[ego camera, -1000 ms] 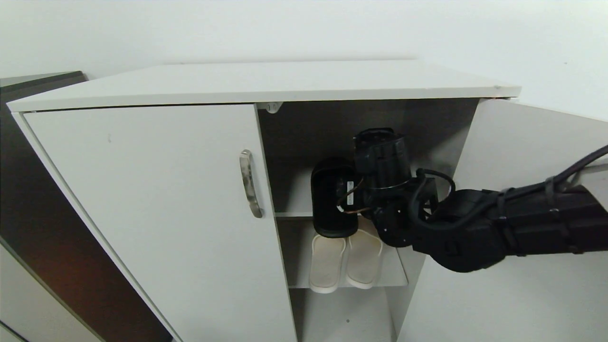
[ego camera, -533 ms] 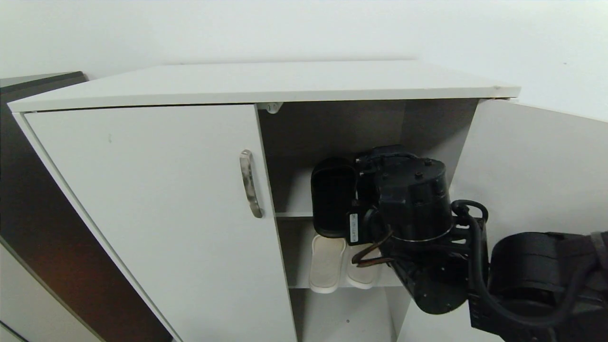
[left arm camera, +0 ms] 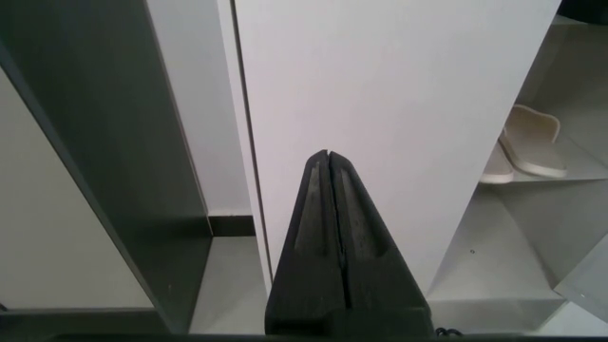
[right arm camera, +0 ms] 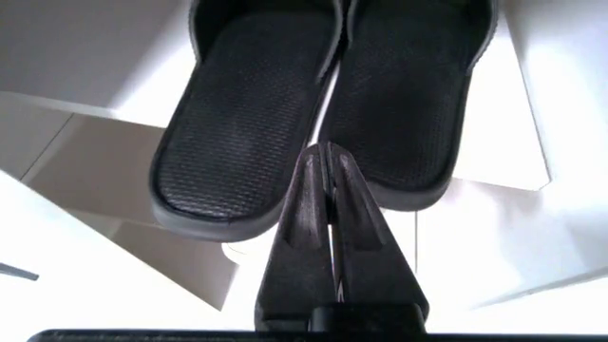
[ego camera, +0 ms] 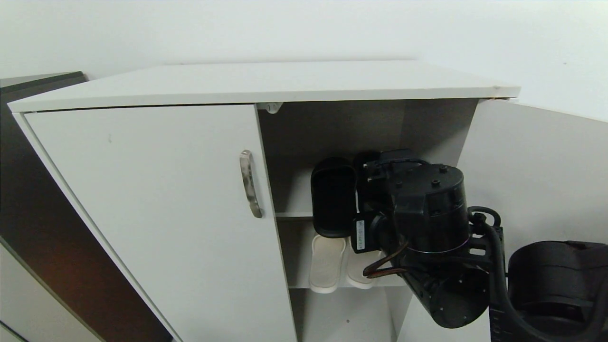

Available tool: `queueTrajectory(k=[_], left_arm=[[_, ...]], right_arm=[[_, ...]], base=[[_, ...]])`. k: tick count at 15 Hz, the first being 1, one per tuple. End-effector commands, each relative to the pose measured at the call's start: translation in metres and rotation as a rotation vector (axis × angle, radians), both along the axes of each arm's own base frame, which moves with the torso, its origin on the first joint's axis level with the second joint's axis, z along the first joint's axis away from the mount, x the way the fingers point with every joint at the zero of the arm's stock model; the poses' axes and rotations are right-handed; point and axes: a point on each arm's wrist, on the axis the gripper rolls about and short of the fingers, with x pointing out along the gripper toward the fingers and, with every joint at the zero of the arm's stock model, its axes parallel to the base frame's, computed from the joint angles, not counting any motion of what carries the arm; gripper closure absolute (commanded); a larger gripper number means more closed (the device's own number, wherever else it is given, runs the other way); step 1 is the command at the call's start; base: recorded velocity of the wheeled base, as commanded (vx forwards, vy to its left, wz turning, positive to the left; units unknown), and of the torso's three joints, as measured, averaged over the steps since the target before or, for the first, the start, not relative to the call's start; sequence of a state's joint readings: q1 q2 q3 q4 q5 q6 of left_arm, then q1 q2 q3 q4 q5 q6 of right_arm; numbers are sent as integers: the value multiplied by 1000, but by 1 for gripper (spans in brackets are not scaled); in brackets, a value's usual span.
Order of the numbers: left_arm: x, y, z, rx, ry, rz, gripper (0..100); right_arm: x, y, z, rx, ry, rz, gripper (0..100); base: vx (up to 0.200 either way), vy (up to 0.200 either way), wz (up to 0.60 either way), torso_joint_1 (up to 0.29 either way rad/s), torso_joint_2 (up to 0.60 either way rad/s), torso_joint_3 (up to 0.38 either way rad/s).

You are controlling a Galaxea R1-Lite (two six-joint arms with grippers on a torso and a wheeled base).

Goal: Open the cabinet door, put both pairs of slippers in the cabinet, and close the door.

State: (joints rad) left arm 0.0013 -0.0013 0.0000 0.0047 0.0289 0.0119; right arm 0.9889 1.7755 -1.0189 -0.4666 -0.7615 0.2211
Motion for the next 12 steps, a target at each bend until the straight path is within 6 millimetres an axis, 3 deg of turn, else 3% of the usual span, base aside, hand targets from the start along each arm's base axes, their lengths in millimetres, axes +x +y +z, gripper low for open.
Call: queueTrajectory(k=[1, 12], left_arm=[[0, 0, 0, 0, 1, 0, 100], [0, 0, 0, 0, 1, 0, 100]], right_arm=[[3, 3, -7, -14, 12, -1, 100], [4, 6, -11, -11, 6, -3, 100]], base=[[0, 0, 0, 0, 0, 0], [-200, 0, 0, 3, 3, 3]])
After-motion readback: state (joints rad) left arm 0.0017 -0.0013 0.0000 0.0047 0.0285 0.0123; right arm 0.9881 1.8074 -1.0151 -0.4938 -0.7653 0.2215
